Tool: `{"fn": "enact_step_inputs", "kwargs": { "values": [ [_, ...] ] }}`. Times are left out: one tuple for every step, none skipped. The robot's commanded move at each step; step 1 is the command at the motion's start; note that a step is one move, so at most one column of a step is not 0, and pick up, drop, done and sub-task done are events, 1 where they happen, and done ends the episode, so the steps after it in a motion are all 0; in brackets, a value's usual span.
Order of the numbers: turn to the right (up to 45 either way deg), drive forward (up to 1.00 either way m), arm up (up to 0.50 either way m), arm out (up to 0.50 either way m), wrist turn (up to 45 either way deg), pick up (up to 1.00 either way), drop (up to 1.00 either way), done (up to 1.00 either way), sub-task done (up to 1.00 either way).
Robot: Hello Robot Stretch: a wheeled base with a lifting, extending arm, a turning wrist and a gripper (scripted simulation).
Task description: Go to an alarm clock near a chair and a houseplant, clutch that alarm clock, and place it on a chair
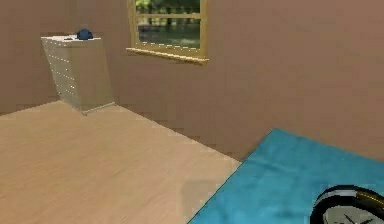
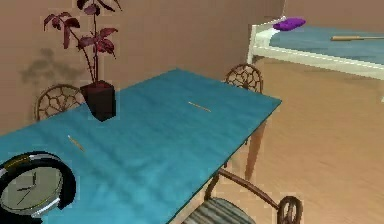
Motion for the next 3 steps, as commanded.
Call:
{"fn": "enact_step_inputs", "kwargs": {
  "values": [
    [-36.0,0.00,0.00,0.00,0.0,0.00,0.00,0.00,0.00],
    [0.0,0.00,0.50,0.00,0.0,0.00,0.00,0.00,0.00],
    [0.0,0.00,0.36,0.00,0.0,0.00,0.00,0.00,0.00]
  ]
}}
